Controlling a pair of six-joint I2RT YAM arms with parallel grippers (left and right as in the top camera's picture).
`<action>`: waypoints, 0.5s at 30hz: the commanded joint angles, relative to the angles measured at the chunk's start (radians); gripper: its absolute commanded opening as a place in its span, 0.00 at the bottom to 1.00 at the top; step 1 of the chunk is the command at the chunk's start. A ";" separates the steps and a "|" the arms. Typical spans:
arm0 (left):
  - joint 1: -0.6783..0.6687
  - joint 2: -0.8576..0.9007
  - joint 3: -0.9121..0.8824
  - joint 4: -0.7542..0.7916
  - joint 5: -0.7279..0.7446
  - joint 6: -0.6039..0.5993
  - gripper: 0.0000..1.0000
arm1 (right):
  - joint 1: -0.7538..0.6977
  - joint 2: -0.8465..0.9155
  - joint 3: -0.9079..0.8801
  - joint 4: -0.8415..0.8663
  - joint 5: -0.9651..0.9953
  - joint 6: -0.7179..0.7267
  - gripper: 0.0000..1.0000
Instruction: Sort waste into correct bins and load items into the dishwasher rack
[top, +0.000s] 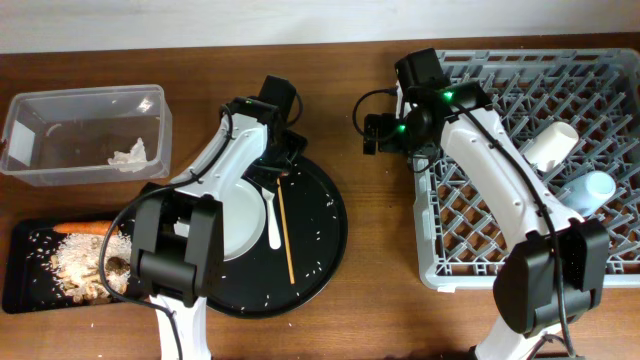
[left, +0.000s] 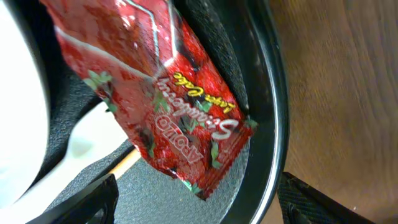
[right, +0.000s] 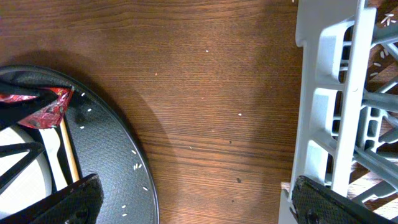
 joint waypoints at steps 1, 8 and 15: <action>0.001 0.011 -0.016 0.021 -0.049 -0.091 0.81 | -0.005 -0.010 0.015 0.000 0.006 0.009 0.99; 0.000 0.032 -0.019 0.041 -0.093 -0.109 0.69 | -0.005 -0.010 0.015 0.000 0.006 0.009 0.99; 0.008 0.068 -0.021 0.041 -0.066 -0.131 0.60 | -0.005 -0.010 0.015 0.000 0.006 0.009 0.99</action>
